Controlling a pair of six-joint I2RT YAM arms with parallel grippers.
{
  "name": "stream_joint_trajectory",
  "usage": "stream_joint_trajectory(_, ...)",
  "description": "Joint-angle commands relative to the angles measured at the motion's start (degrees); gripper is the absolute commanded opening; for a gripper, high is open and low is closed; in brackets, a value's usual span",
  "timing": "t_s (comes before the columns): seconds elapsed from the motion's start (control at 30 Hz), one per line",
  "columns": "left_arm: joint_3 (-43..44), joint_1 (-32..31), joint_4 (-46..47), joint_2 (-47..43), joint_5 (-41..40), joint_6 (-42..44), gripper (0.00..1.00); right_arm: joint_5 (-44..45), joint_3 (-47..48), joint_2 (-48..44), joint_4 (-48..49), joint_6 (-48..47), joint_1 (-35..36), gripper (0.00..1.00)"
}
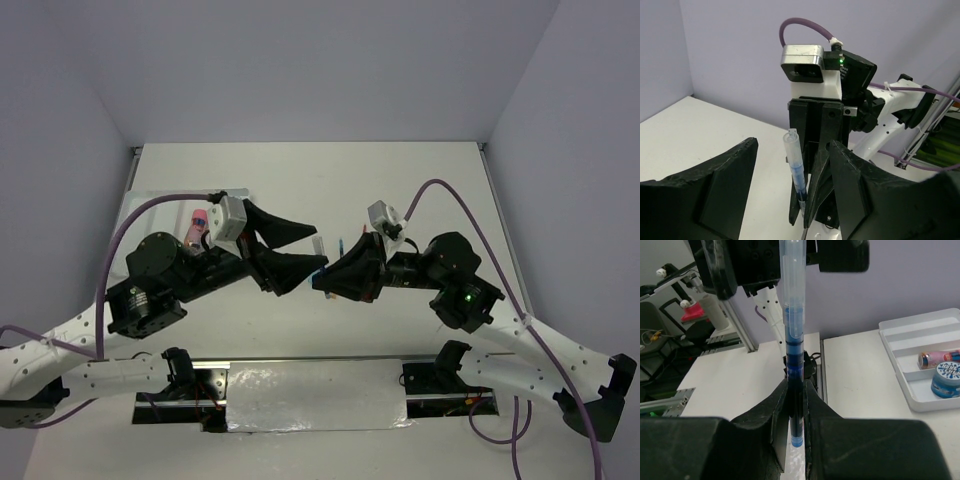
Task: Sort the stationery into containers
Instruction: Place the pen in the storage box.
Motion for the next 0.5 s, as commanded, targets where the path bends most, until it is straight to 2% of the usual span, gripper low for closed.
stream_joint_trajectory(0.0, -0.13, -0.13, 4.19, 0.82, 3.69, -0.16, 0.68, -1.26, 0.59, 0.25, 3.61, 0.16, 0.66, 0.0)
stream_joint_trajectory(0.17, -0.57, -0.04, 3.57, 2.66, 2.91, -1.13, 0.65, -1.43, 1.12, 0.25, 3.88, -0.1, 0.75, 0.0)
stream_joint_trajectory(0.23, -1.1, -0.04, 4.27, 2.84, 2.73, -1.57, 0.52, -1.61, 1.47, 0.6, 3.7, -0.37, 0.92, 0.0)
stream_joint_trajectory(0.27, -1.27, -0.04, 4.36, 2.84, 2.64, -1.66, 0.4, -1.78, 1.47, 0.69, 3.61, -0.46, 1.1, 0.0)
stream_joint_trajectory(0.33, -1.1, -0.04, 4.36, 2.93, 2.47, -1.75, 0.25, -1.78, 1.29, 0.96, 3.35, -0.72, 1.1, 0.0)
stream_joint_trajectory(0.37, -0.84, -0.04, 4.28, 3.02, 2.03, -1.75, 0.13, -1.78, 1.03, 1.04, 3.44, -0.81, 1.1, 0.0)
stream_joint_trajectory(0.43, -0.49, -0.04, 4.1, 2.93, 1.59, -1.66, 0.09, -1.61, 0.68, 1.22, 3.44, -1.16, 1.18, 0.0)
stream_joint_trajectory(0.47, -0.31, -0.04, 4.01, 2.84, 1.5, -1.48, 0.01, -1.87, 0.24, 1.31, 3.44, -1.33, 1.1, 0.02)
